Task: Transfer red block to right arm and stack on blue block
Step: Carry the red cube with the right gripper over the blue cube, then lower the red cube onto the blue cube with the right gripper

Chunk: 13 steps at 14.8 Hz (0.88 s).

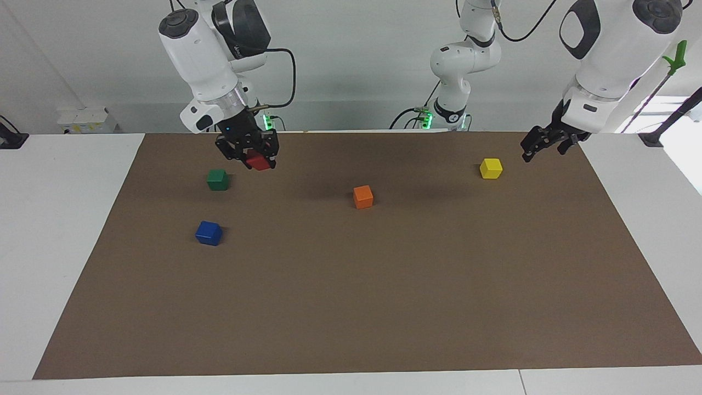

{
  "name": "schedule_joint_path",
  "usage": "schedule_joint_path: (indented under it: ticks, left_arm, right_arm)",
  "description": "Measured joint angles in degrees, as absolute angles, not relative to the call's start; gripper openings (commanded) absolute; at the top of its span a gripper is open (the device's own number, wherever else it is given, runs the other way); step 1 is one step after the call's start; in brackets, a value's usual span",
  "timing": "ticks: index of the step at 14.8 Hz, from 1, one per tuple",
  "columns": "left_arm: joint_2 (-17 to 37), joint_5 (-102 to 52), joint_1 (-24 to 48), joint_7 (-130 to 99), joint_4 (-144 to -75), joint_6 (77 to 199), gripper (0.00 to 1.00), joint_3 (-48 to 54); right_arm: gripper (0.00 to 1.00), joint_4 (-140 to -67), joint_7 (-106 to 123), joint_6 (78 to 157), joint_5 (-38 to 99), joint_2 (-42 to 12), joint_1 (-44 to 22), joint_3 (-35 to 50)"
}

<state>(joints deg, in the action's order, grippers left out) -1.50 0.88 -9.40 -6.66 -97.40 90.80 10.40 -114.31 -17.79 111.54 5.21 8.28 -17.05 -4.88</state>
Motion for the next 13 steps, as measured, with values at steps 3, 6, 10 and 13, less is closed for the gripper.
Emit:
schedule_joint_path:
  ticks: [3,6,10,13]
  left_arm:
    - [-4.26,0.88,-2.39,-5.25,-103.13,91.80,1.00,4.30]
    - [-5.73,0.86,0.98,-5.34,-105.10,94.23,1.00,3.27]
    - [-2.05,0.72,1.24,-5.34,-99.44,92.36,1.00,3.17]
    - [0.12,0.72,1.45,-5.29,-96.84,90.86,1.00,3.30]
  right_arm:
    - [0.00,-115.38,-17.79,110.27,-0.47,7.68,-13.91,-4.95]
    - [0.00,-117.68,-17.79,111.62,-5.36,5.80,-11.50,-4.98]
    - [0.00,-120.48,-18.80,118.92,-12.33,1.42,-9.39,-5.01]
    - [0.00,-124.80,-20.28,126.32,-13.28,0.08,-9.05,-5.00]
